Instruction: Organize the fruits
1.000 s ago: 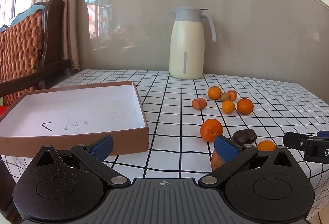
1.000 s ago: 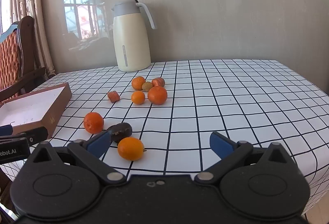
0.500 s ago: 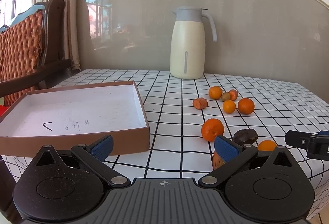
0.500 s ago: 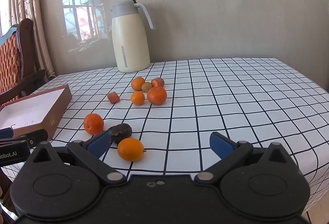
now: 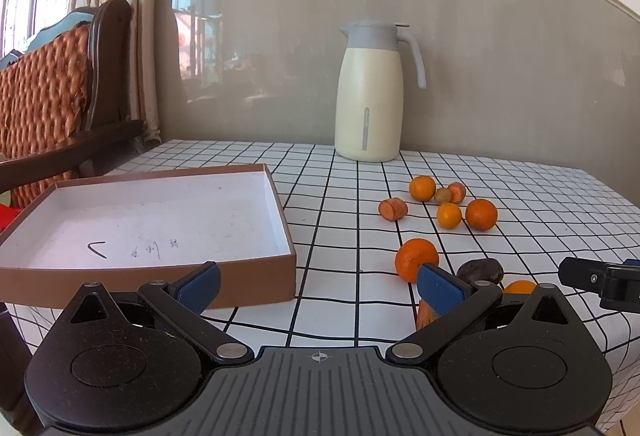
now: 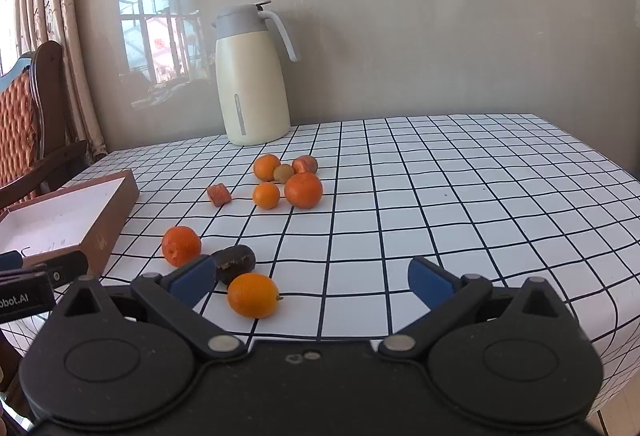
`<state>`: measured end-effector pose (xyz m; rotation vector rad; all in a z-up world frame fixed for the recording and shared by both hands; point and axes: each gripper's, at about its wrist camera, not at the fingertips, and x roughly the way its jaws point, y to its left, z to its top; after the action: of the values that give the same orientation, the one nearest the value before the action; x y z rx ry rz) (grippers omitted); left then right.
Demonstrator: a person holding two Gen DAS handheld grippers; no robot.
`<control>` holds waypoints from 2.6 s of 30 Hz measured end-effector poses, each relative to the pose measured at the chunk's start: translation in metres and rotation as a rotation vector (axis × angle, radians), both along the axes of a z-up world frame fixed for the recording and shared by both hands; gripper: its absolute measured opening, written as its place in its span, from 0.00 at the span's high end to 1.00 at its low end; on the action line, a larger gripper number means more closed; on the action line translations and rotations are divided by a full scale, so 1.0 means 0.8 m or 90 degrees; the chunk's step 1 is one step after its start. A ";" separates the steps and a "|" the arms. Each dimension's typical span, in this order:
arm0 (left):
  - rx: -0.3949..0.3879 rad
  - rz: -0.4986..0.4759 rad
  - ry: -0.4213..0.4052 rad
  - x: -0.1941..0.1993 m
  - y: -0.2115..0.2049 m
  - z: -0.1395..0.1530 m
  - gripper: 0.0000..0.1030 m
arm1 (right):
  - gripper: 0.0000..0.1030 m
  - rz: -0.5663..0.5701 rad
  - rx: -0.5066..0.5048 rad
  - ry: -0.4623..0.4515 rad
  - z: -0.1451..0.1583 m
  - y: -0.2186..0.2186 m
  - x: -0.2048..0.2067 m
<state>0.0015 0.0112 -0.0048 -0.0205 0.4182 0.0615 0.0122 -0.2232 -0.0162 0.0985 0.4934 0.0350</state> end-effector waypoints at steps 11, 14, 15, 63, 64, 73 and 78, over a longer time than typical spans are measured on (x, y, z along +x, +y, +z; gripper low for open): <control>-0.003 0.002 -0.005 -0.001 0.003 0.002 0.00 | 0.06 0.000 0.003 -0.005 0.001 0.000 0.000; -0.002 0.002 -0.004 -0.001 0.003 0.002 0.00 | 0.06 0.000 0.004 -0.004 0.001 0.000 0.000; -0.002 0.002 -0.005 -0.001 0.004 0.002 0.00 | 0.06 0.000 0.003 -0.004 0.001 0.000 0.000; 0.081 -0.048 -0.007 -0.003 -0.036 -0.005 0.00 | 0.08 0.027 -0.014 -0.021 0.000 0.009 -0.005; 0.084 -0.050 -0.007 -0.003 -0.037 -0.006 0.00 | 0.10 0.031 -0.016 -0.019 -0.001 0.009 -0.004; 0.094 -0.070 0.019 0.001 -0.045 -0.015 0.00 | 0.23 0.054 -0.005 0.005 -0.007 0.012 0.002; 0.094 -0.088 0.028 0.004 -0.053 -0.021 0.00 | 0.25 0.058 -0.001 0.011 -0.010 0.013 0.004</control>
<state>0.0044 -0.0308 -0.0217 0.1548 0.4569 -0.0444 0.0157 -0.2130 -0.0238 0.0753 0.5150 0.1234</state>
